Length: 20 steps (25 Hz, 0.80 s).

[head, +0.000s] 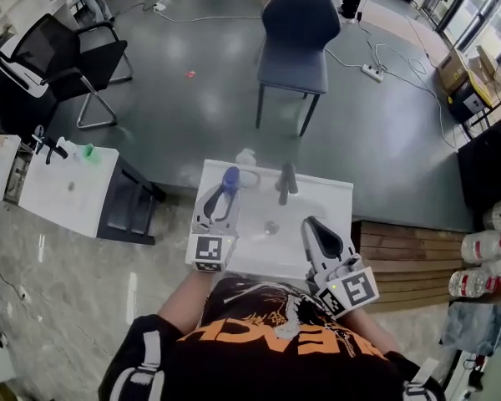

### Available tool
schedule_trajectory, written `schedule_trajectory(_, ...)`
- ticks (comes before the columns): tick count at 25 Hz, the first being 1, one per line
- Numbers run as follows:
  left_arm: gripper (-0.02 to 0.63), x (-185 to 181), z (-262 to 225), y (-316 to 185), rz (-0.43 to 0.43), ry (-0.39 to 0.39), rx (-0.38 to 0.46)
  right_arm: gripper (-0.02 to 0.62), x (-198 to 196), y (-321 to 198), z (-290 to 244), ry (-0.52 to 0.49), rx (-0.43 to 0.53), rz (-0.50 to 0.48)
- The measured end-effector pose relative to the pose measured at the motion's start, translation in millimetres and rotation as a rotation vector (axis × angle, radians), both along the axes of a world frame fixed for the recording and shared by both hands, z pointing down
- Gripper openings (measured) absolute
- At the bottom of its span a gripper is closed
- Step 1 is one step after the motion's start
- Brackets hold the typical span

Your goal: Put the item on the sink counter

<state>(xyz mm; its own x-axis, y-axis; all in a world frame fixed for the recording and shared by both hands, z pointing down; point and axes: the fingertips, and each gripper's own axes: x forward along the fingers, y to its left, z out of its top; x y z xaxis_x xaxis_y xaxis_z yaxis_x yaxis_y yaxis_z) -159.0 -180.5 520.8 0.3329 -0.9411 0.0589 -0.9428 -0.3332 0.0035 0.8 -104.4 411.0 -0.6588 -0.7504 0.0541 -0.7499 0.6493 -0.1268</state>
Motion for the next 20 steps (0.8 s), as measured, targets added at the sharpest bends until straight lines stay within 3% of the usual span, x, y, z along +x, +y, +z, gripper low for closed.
schedule_trajectory(8,0.144,-35.0,73.7,-53.3,-0.077,-0.016,-0.085,0.039,-16.8,-24.4,8.9,0.073,-0.044,0.017)
schedule_trajectory(12,0.144,-44.6,101.4,-74.5,-0.071,0.012,-0.134,0.038,-32.3,-34.7,18.0,0.091,-0.081,0.039)
schedule_trajectory(20,0.143,-54.5,138.6,-122.4,-0.047,-0.049,-0.134,0.038,-47.1,-56.2,28.9,0.117,-0.125,0.06)
